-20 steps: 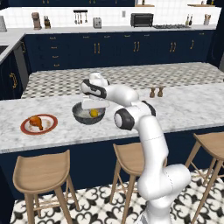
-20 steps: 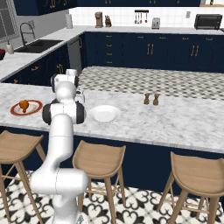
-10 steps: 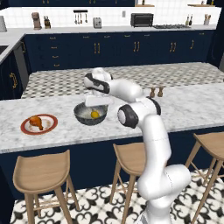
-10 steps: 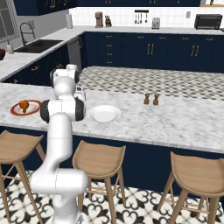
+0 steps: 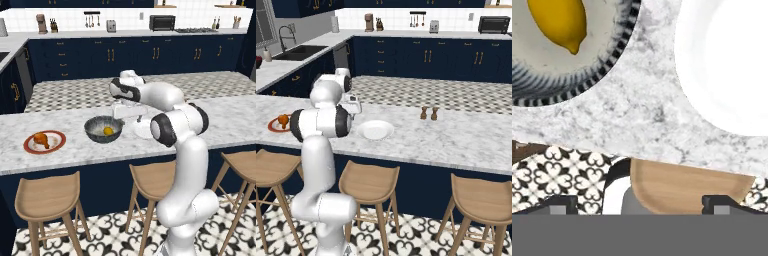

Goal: Pick the chicken drumstick and lemon from their plates and place them in the bowl. Then put the bowl in the fridge.

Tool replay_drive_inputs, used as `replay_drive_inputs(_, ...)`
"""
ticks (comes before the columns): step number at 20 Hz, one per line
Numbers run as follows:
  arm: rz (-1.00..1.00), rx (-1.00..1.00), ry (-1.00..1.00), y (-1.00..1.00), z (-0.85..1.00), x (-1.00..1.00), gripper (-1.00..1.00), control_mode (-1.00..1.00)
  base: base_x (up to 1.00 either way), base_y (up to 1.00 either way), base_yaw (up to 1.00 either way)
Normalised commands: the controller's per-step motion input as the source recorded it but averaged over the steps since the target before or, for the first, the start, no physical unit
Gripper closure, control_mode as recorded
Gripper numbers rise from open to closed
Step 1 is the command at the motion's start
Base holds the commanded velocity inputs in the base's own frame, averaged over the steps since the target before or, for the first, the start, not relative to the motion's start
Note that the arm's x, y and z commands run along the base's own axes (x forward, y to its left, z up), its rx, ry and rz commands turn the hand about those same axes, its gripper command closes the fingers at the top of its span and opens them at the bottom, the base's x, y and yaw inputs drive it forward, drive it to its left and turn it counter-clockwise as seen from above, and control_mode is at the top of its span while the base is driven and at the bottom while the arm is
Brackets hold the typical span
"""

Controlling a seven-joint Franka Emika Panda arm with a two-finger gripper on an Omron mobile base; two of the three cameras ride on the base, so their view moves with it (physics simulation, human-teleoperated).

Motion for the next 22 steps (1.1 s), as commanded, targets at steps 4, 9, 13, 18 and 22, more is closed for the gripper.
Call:
replay_drive_inputs(4,-0.03,0.0,-0.54,-0.36,0.04,-1.0,-1.0,-1.0,0.0,0.0,0.0)
replay_drive_inputs(9,0.0,0.09,-0.49,-0.2,0.31,-0.92,-1.0,-1.0,0.0,0.0,0.0)
replay_drive_inputs(13,-0.07,0.16,-0.03,-0.52,0.69,-0.83,-1.0,-1.0,0.0,0.0,0.0)
replay_drive_inputs(18,-0.07,0.05,0.01,-0.55,0.48,-0.86,-1.0,-1.0,0.0,0.0,0.0)
replay_drive_inputs(22,-0.01,-0.01,0.0,-0.2,0.34,-0.97,-1.0,-1.0,0.0,0.0,0.0)
